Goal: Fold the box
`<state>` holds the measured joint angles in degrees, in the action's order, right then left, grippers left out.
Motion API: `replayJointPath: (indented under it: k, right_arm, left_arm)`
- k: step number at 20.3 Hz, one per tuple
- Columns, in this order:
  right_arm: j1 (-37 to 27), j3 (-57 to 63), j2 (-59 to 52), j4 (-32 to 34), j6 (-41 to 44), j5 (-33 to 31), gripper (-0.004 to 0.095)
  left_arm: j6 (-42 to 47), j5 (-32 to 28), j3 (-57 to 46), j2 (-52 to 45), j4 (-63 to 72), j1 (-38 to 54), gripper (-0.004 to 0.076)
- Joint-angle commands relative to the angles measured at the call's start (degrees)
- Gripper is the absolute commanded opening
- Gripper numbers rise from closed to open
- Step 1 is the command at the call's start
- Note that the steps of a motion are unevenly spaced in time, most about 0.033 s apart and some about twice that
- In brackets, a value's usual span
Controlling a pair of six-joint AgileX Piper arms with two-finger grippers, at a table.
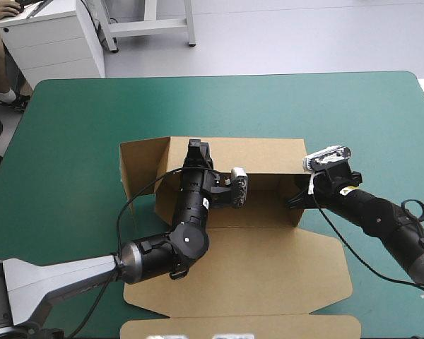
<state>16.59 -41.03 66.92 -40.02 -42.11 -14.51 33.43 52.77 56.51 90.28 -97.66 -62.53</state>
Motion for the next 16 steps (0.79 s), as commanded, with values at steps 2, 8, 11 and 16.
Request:
replayJointPath:
  k: [2, 8, 11, 16]
  right_arm:
    - [0.3, -2.6, 2.0, 0.1, -1.9, 4.6, -0.0014]
    - [0.3, -11.2, 9.8, 0.1, -1.3, 5.3, -0.0014]
    - [0.3, -14.8, 13.1, -0.1, -1.2, 5.3, -0.0014]
    - [0.3, -17.0, 16.2, -0.6, 0.4, 5.9, -0.0015]
  left_arm:
    - [3.6, 1.9, 1.9, -2.4, -5.6, -0.1, 0.0166]
    - [4.7, 6.9, 1.9, -2.4, -5.6, -2.3, 0.043]
    - [4.7, 8.7, 1.9, -2.4, -5.6, -6.3, 0.043]
    - [4.7, 11.7, 1.9, -2.4, -5.6, -12.6, 0.043]
